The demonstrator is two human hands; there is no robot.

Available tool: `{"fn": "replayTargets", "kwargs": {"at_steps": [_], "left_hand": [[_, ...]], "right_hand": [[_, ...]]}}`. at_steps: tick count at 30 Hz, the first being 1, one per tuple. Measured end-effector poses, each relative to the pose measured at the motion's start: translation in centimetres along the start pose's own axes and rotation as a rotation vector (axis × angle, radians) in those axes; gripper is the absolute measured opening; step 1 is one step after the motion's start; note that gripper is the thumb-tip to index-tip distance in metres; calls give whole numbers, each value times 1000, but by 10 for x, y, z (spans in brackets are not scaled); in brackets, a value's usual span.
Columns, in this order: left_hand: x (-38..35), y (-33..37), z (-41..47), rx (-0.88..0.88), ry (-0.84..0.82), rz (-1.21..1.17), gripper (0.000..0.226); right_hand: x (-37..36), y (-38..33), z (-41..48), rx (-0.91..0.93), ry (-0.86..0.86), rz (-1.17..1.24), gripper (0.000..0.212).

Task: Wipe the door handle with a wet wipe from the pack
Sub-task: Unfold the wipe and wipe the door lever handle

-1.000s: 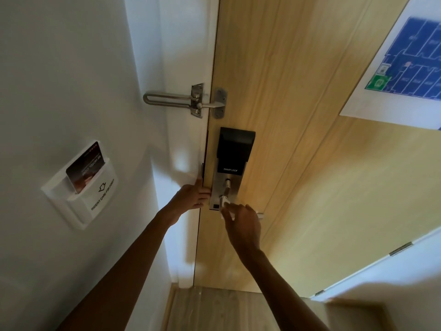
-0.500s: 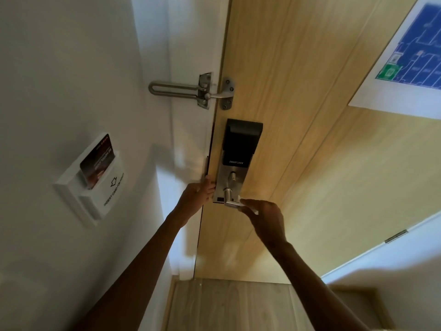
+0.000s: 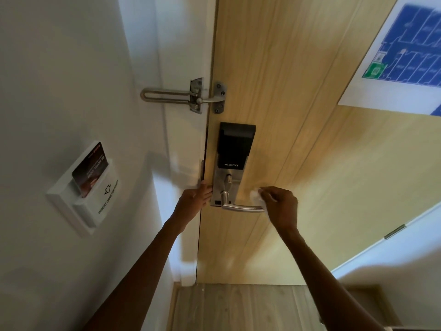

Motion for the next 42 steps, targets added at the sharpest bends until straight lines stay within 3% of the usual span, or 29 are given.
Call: {"fn": "replayTargets", "kwargs": {"at_steps": [4,7,14,19,22,28,30,35,38,42], "left_hand": [[0,-1,0,-13,1,7,57],[0,-3,2,-5,-5,-29,54],[-3,-4,1,63,-69,-57,81],[-4,-2,-2,50,-63,-24,93],[-2,-2,-2,15,-30,20,81],[-2,-2,-1,-6,5,39,54],[-2,-3,-1,-2,-1,38,56],[-3,-3,-4,-6,26,50,58],[-4,-3,-4,21,-15,17,59],[-5,-2,-7,-4,7,41,63]], "right_hand": [[-58,-35,-19,119,-220,-155,18],[-74,-37,-28,187,-249,-304,24],[-40,-8,-17,350,-376,-448,26],[-5,29,-13,181,-408,-238,23],[3,39,-10,83,-358,-161,20],[23,57,-13,-213,-56,20,18],[18,43,-13,-161,-29,13,18],[-27,0,-24,156,-193,-240,19],[-42,-12,-33,318,-199,-364,20],[-32,5,-32,239,-178,-327,23]]}}
Point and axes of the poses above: each hand's wrist, its own z-axis towards the middle knuckle, its own x-axis out of the back of the hand, y = z × x, the point moved 4 cm from there along z, towards the middle knuckle, and after that the axes turned 6 degrees about -y, right-handed, at the moved point
